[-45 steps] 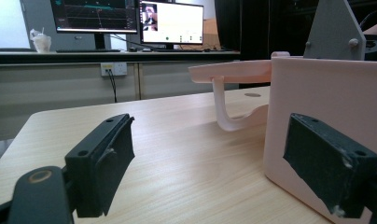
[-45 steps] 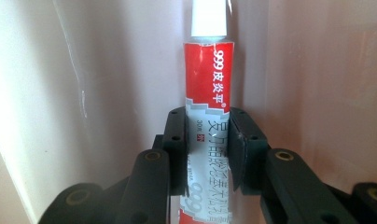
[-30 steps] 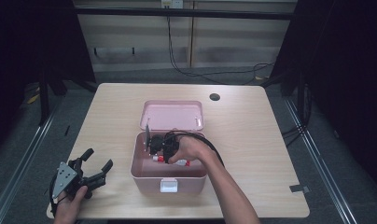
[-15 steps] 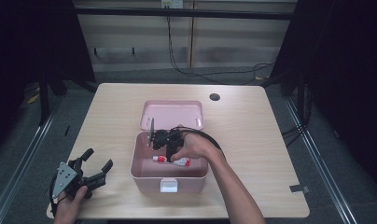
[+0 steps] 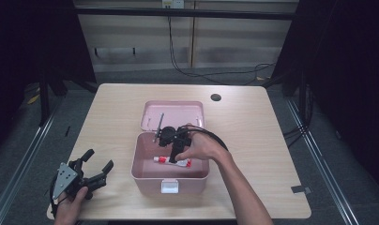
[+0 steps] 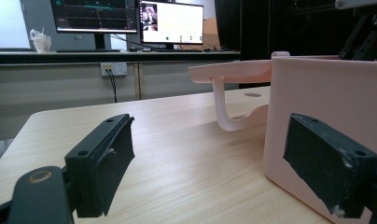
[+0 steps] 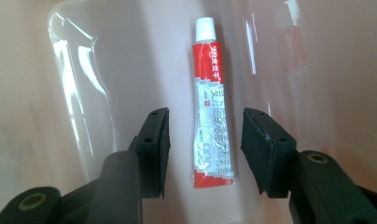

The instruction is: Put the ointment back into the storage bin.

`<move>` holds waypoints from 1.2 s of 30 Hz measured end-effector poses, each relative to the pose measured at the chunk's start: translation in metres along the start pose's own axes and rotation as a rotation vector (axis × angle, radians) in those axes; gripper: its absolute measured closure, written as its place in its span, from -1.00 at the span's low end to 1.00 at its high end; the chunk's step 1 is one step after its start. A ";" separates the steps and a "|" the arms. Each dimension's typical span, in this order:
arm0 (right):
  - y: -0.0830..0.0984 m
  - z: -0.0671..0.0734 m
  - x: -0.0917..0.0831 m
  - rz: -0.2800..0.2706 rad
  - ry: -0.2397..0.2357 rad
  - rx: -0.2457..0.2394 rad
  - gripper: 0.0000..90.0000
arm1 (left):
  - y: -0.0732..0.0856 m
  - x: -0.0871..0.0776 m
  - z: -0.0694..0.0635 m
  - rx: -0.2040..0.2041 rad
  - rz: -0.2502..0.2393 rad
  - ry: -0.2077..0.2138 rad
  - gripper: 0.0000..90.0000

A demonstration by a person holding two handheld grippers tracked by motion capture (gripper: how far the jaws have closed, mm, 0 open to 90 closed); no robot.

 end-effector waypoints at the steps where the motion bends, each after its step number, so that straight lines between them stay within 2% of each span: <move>1: 0.000 0.000 0.000 0.000 0.000 0.000 0.14 | 0.000 0.000 0.000 0.005 0.003 0.000 -0.65; 11: 0.013 0.003 -0.017 -0.069 0.001 0.049 0.09 | 0.000 0.000 0.000 0.004 0.003 -0.001 -0.65; 26: 0.028 0.009 -0.046 -0.216 -0.008 0.107 0.09 | 0.000 0.000 0.000 0.004 0.002 -0.002 -0.65; 27: 0.029 0.009 -0.048 -0.239 -0.007 0.099 0.10 | 0.000 0.000 0.000 0.005 0.004 -0.002 -0.65; 30: 0.032 0.011 -0.053 -0.264 -0.002 0.110 0.10 | 0.000 0.000 0.000 0.006 0.004 -0.002 -0.65; 33: 0.035 0.012 -0.058 -0.329 -0.003 0.111 0.11 | 0.000 0.000 0.000 0.005 0.003 -0.001 -0.65; 36: 0.038 0.014 -0.062 -0.354 0.001 0.114 0.11 | 0.000 0.000 0.000 0.007 0.004 -0.003 -0.65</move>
Point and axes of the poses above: each handheld gripper's, and its own axes: x roughly forward along the jaws, y roughly out of its underside, z roughly to its left, the point moved 5 cm from there along x, roughly forward along the jaws
